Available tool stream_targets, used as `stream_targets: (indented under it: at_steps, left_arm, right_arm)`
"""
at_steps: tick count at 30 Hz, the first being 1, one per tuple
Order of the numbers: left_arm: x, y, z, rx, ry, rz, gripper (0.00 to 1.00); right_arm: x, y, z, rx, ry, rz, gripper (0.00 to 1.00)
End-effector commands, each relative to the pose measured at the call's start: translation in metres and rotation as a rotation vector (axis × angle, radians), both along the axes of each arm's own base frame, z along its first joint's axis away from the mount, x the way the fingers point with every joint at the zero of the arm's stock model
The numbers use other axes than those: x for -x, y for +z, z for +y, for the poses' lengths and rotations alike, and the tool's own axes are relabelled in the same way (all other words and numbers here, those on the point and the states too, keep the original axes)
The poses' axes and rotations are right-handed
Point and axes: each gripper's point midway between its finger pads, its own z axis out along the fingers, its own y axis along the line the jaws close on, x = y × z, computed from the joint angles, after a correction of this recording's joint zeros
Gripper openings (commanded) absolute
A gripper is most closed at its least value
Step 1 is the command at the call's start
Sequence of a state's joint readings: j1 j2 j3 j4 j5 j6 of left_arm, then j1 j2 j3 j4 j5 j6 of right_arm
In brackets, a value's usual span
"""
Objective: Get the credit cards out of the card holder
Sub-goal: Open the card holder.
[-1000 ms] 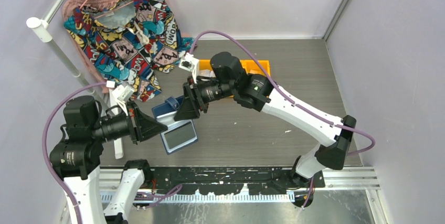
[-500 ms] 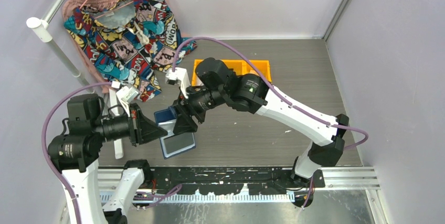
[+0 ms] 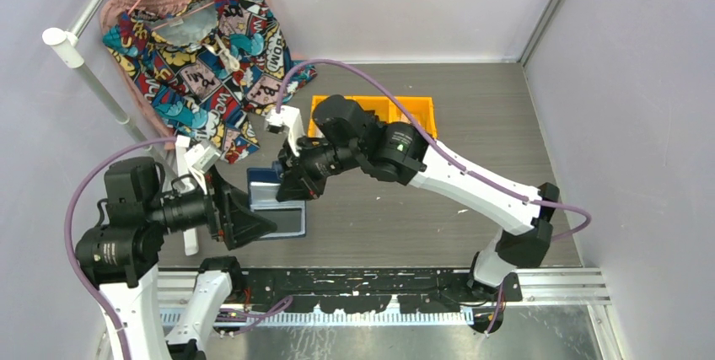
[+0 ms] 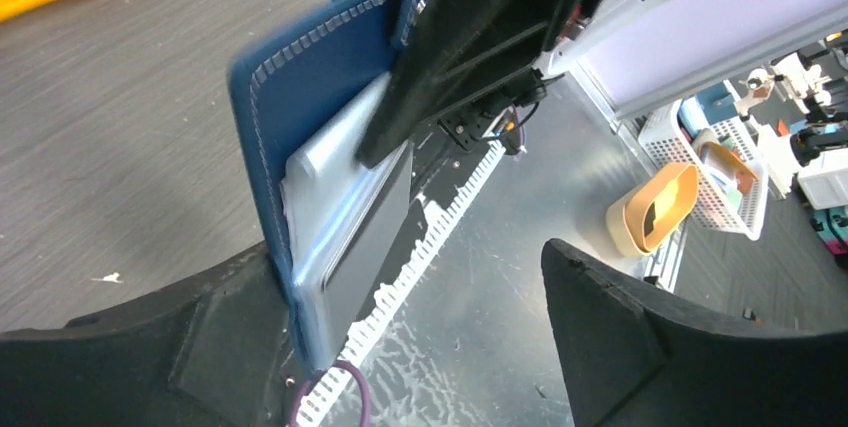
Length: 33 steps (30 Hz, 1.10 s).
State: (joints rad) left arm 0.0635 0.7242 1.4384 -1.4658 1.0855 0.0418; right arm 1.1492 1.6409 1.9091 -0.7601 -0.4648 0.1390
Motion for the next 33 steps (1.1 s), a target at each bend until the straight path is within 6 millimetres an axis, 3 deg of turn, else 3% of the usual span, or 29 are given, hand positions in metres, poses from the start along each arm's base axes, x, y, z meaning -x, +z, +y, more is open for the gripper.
stream_targets:
  at_steps: [1, 6, 9, 15, 21, 28, 33]
  left_arm:
    - [0.003, 0.009, -0.006, 0.067, 0.002, -0.029, 0.94]
    - [-0.002, 0.008, -0.008, 0.117, 0.040, -0.023, 0.94]
    - [-0.007, 0.016, -0.010, 0.166, 0.054, -0.038, 0.92]
    - [-0.019, 0.032, -0.013, 0.264, 0.101, 0.000, 0.70]
    - [-0.025, 0.044, -0.016, 0.350, 0.099, 0.063, 0.52]
    - [-0.032, 0.044, -0.014, 0.355, 0.133, 0.069, 0.25]
    - [-0.045, 0.031, -0.006, 0.315, 0.234, 0.070, 0.16]
  right_arm:
    - [-0.021, 0.088, -0.008, -0.381, -0.185, 0.009, 0.01]
    - [-0.026, 0.126, -0.029, -0.665, -0.268, 0.144, 0.01]
    - [-0.028, 0.133, -0.038, -0.750, -0.304, 0.215, 0.01]
    - [-0.037, 0.129, -0.043, -0.846, -0.371, 0.327, 0.01]
    - [-0.046, 0.112, -0.044, -0.878, -0.427, 0.387, 0.01]
    - [-0.051, 0.092, -0.045, -0.915, -0.466, 0.469, 0.01]
    - [-0.048, 0.088, -0.044, -0.933, -0.454, 0.505, 0.01]
